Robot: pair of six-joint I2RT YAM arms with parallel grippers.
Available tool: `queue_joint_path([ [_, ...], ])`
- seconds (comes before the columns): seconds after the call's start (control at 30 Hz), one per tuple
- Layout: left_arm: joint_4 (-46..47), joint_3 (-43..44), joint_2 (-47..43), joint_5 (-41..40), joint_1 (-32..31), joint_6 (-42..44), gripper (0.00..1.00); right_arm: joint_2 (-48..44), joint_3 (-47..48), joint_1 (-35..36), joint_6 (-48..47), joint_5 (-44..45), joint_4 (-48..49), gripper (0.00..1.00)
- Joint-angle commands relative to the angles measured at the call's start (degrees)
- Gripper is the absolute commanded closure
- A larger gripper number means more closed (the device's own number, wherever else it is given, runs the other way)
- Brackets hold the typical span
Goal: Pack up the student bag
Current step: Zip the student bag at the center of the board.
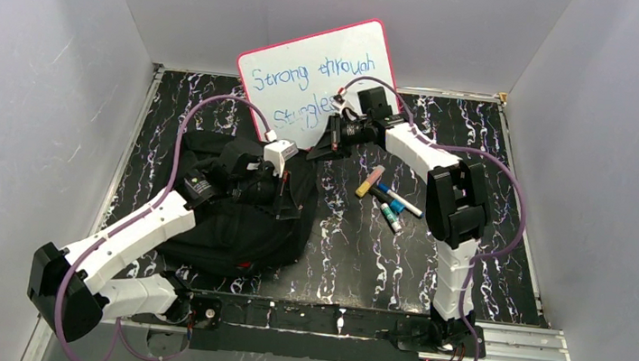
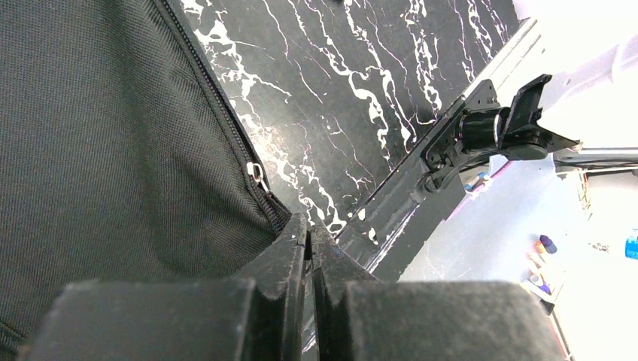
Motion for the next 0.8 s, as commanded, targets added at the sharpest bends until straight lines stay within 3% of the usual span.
queue_joint_path([
  [0.0,-5.86,2.87,-2.69,4.00,-1.73,-1.76,1.00,-0.07,3.26,-4.94,-1.13,3.12,6.31,0.90],
  [0.17,-2.39,4.89,1.60,-3.14,-1.66,-3.54,1.00,-6.44,-2.65,-4.88,-3.31,4.12,5.89,0.59],
  [0.27,0.39,6.29,4.16,-7.23,-1.61,-3.87,1.00,-12.43,-10.14,-4.83,-3.42,6.90,6.12,0.47],
  [0.57,4.19,14.07,14.10,-9.63,1.47,-1.64,1.00,-34.81,-33.78,-3.52,-0.37,21.02,6.81,0.37],
  [0.77,5.57,18.67,19.83,-5.84,5.58,-0.03,1.00,-46.47,-43.43,4.73,9.54,32.72,9.48,0.25],
])
